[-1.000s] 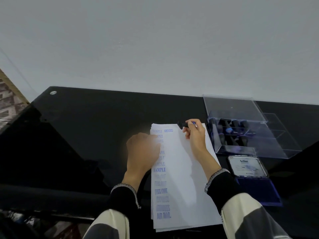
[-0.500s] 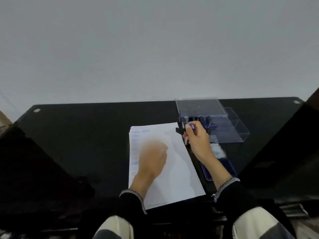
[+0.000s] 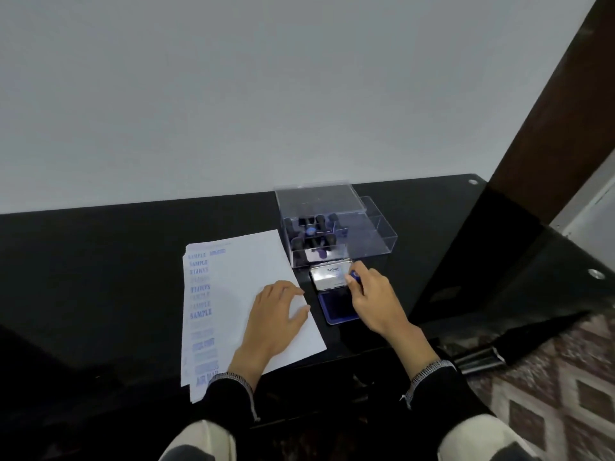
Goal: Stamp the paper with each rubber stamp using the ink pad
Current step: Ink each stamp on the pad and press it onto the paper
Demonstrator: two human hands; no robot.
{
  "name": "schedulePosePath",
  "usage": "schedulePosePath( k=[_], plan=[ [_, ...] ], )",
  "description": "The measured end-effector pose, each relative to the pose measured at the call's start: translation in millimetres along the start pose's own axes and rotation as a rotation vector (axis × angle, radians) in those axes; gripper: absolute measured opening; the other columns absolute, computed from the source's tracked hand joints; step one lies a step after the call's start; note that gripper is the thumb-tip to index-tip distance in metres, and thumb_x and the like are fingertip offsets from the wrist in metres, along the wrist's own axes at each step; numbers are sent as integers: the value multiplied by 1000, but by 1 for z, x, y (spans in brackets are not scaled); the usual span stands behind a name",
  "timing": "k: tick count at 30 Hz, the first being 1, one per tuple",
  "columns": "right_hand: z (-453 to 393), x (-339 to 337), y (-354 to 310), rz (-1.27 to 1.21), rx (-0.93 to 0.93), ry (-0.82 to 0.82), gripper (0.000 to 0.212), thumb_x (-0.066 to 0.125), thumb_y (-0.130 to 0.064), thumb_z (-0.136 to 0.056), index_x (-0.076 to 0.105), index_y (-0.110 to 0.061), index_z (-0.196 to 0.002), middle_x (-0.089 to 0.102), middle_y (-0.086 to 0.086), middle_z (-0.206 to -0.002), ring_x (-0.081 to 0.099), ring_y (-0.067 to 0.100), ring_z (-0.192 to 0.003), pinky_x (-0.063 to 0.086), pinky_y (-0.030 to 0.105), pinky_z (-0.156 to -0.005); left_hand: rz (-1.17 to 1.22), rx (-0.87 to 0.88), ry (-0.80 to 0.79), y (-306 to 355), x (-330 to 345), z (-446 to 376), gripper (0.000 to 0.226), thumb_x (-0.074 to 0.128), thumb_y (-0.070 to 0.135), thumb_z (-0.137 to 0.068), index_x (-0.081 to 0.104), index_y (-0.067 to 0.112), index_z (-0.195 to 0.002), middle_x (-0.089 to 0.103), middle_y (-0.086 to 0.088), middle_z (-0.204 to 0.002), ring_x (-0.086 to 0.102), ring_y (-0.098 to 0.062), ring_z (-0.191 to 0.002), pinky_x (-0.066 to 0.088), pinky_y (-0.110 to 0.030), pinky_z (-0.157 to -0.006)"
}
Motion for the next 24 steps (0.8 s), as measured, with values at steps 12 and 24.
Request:
schedulePosePath(
  k=[12, 24],
  plan=[
    [9, 9, -12, 81, -58, -2, 12, 40, -22, -101, 46, -12, -98, 33, -13, -76, 42, 14, -75, 39, 28, -63, 3, -5, 27, -1, 1, 0, 31, 52, 44, -94, 57, 27, -119, 49, 12, -122, 43, -12, -115, 30, -26, -101],
    [15, 21, -10, 85, -74, 89, 13, 43, -11, -98, 36, -18, -89, 41, -4, -81, 41, 17, -74, 34, 26, -60, 12, -13, 38, -1, 1, 0, 32, 52, 44, -94, 57, 27, -120, 48, 11, -124, 41, -11, -117, 25, -22, -100]
  ],
)
Point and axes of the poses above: each hand's wrist, its own z-axis away from the middle knuckle, its own x-axis out of the palm, y = z × x, the point moved 7 cm from there along -z, towards the middle knuckle
